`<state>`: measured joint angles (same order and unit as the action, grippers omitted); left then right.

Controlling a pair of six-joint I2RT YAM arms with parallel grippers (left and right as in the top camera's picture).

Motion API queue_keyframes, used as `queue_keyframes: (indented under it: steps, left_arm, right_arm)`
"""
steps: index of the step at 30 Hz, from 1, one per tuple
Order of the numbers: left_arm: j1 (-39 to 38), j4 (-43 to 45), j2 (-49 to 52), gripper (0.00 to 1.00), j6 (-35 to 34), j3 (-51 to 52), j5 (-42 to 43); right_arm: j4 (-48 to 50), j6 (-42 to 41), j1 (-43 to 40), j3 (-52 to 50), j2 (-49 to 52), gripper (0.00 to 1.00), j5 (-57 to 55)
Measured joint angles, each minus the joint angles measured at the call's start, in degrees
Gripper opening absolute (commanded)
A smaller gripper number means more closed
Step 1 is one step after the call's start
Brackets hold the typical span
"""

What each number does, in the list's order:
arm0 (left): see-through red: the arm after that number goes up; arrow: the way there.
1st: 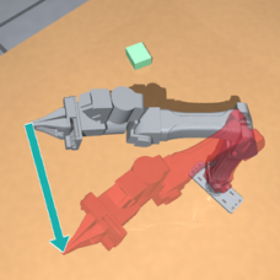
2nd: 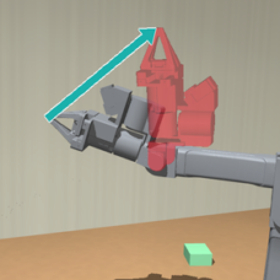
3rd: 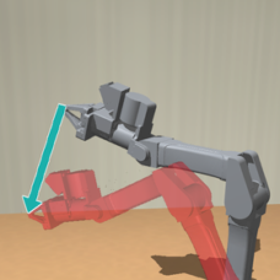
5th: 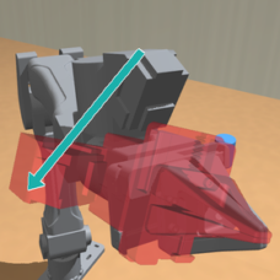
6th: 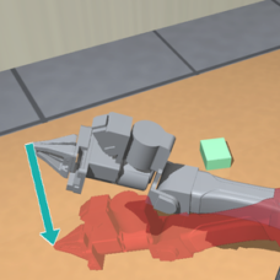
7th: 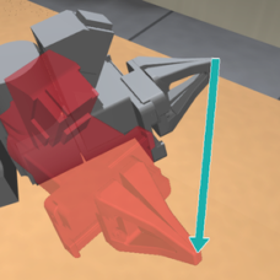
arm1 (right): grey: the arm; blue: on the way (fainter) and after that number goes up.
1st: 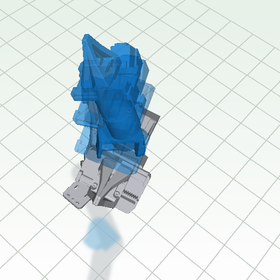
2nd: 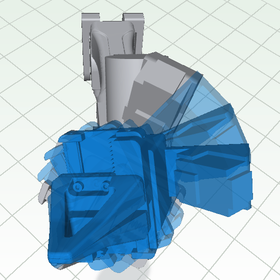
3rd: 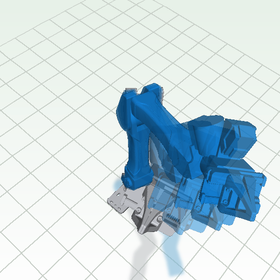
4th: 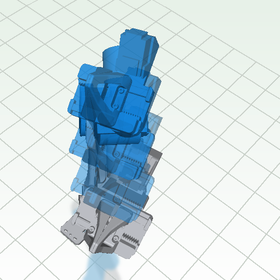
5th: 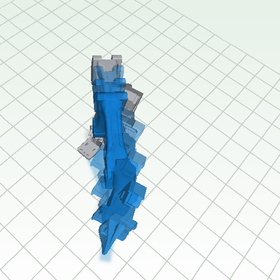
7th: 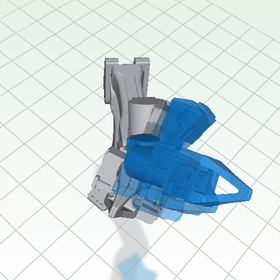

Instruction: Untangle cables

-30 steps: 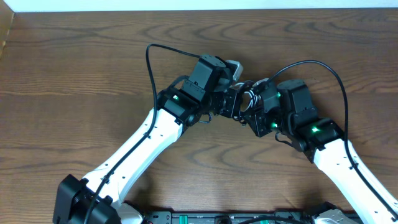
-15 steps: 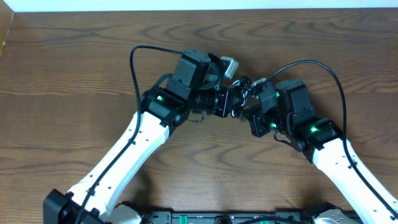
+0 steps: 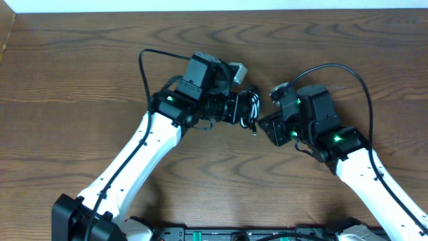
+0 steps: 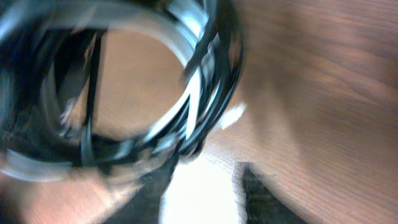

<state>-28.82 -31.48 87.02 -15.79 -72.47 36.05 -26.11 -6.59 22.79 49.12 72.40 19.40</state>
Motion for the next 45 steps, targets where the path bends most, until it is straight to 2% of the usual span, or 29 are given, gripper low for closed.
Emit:
queue_keyframes:
  steps: [6, 8, 13, 16, 19, 21, 24, 27, 30, 37, 45]
  left_arm:
    - [2.7, -2.3, 4.0, 0.07, 1.6, 0.0, -2.3]
    - [3.2, -2.6, 7.9, 0.07, 1.9, 0.0, -0.7]
    - [3.4, -2.3, 16.7, 0.07, 3.3, 0.0, 9.2]
    - [3.4, -2.3, 18.3, 0.07, 4.3, 0.0, 10.4]
    - [3.4, -3.6, 18.7, 0.07, 5.2, 0.0, 3.5]
    - [3.4, -5.4, 18.8, 0.07, 5.3, 0.0, -7.6]
    - [3.4, -5.8, 18.8, 0.07, 5.3, 0.0, -19.3]
    - [3.4, -5.6, 18.8, 0.08, 5.3, 0.0, -25.1]
    - [3.4, -5.1, 19.7, 0.07, 5.3, 0.0, -25.5]
    - [3.5, -3.9, 21.5, 0.07, 5.6, 0.0, -17.4]
    - [3.5, -4.0, 21.6, 0.08, 5.8, 0.0, -16.2]
  right_arm:
    - [-3.1, 4.5, 0.0, 0.0, 0.0, 0.52, -0.9]
    - [-3.2, 4.8, 0.0, 0.0, 0.0, 0.53, -3.1]
    - [-3.6, 5.6, 0.0, 0.0, 0.0, 0.58, -7.6]
    - [-4.1, 5.7, 0.0, 0.0, 0.0, 0.58, -8.6]
    - [-4.3, 5.8, 0.0, 0.0, 0.0, 0.59, -8.9]
    - [-4.3, 5.8, 0.0, 0.0, 0.0, 0.61, -8.9]
    - [-4.2, 6.3, 0.0, 0.0, 0.0, 0.63, -7.2]
    - [-4.1, 7.5, 0.4, 0.0, 0.3, 0.63, -4.3]
    - [-3.9, 8.2, 1.4, 0.0, 2.8, 0.62, -1.7]
    - [0.9, 8.8, 5.3, 0.0, 10.7, 0.59, 0.3]
    - [5.4, 9.0, 6.7, 0.0, 17.8, 0.42, 0.8]
